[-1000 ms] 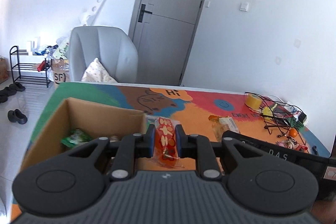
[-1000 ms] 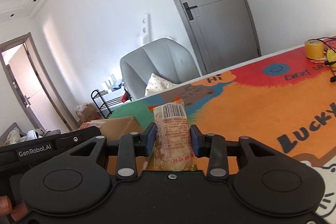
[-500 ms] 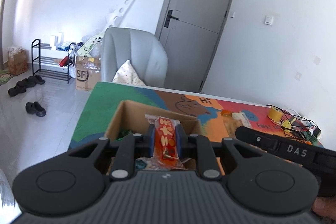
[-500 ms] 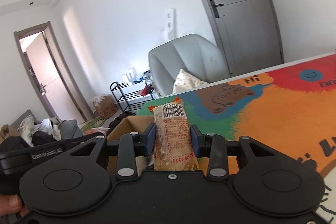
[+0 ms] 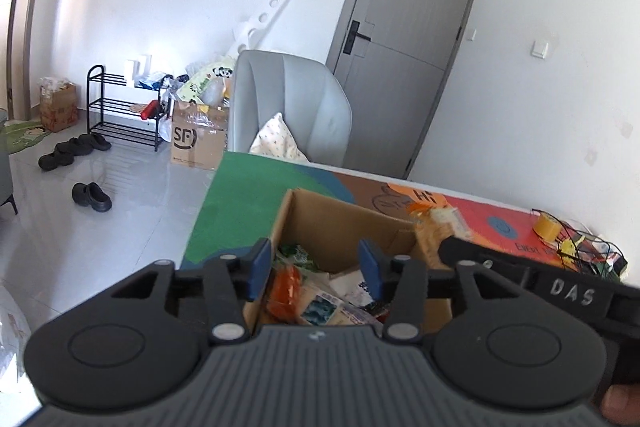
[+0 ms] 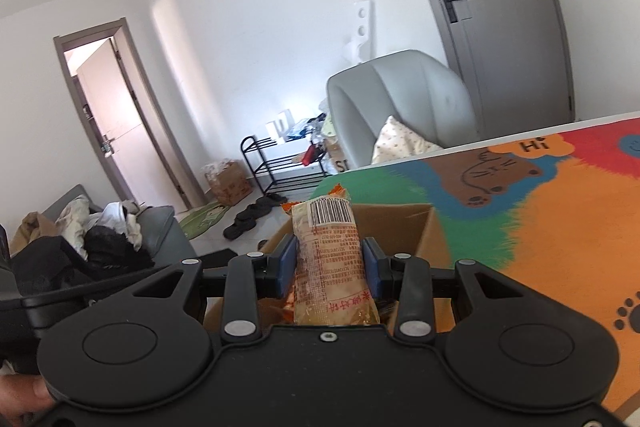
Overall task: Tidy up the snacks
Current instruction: 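Open both tools to drop the snacks into the box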
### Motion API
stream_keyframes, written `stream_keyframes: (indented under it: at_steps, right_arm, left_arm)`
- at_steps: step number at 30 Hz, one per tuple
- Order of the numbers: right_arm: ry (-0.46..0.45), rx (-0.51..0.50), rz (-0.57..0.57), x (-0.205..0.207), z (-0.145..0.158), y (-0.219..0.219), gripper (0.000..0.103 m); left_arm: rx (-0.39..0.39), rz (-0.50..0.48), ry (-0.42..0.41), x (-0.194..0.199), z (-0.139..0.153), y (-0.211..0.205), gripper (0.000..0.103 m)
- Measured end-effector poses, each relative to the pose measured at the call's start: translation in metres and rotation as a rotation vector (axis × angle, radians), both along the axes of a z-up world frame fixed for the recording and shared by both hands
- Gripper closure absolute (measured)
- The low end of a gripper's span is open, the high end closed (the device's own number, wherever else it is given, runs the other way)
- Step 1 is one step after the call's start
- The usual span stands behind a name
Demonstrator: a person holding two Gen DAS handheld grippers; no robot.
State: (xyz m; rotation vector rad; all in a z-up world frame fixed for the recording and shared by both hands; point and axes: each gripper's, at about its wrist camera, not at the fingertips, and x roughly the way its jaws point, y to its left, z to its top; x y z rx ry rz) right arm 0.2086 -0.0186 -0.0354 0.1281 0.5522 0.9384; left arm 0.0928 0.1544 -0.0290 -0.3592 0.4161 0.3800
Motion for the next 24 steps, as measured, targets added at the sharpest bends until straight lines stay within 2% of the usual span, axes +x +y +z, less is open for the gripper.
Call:
stream_keyframes:
  at_steps: [2,5,7,11,18,20,22,24]
  right_arm:
    - [-0.003,-0.005,0.012,-0.003,-0.001,0.004,0.066]
    - [-0.012,-0.009,0.023,-0.007,-0.003,0.008,0.065]
    - [-0.01,-0.019,0.021,-0.007,-0.004,0.007,0.058]
    - [-0.008,-0.016,0.008,-0.009,-0.003,-0.002,0.058]
    - [-0.001,0.0,-0.04,-0.008,0.001,-0.03,0.047]
    - [0.005,-0.003,-0.051,-0.008,-0.001,-0.038,0.043]
    - [0.016,-0.007,-0.074,-0.007,-0.003,-0.045,0.034]
    - [0.028,-0.008,-0.086,-0.005,-0.005,-0.053,0.032]
  left_arm:
    - [0.0,0.006,-0.002,-0.004,0.002,0.002,0.045]
    - [0.006,0.018,-0.004,-0.009,0.003,0.003,0.043]
    - [0.004,0.021,-0.002,-0.011,0.004,0.003,0.043]
    - [0.011,0.016,-0.003,-0.011,0.007,-0.001,0.042]
    - [0.028,-0.03,0.006,-0.006,0.008,-0.017,0.032]
    - [0.033,-0.045,0.012,-0.005,0.007,-0.023,0.027]
    - [0.038,-0.051,0.019,-0.003,0.006,-0.029,0.023]
    - [0.039,-0.062,0.028,-0.002,0.004,-0.035,0.02]
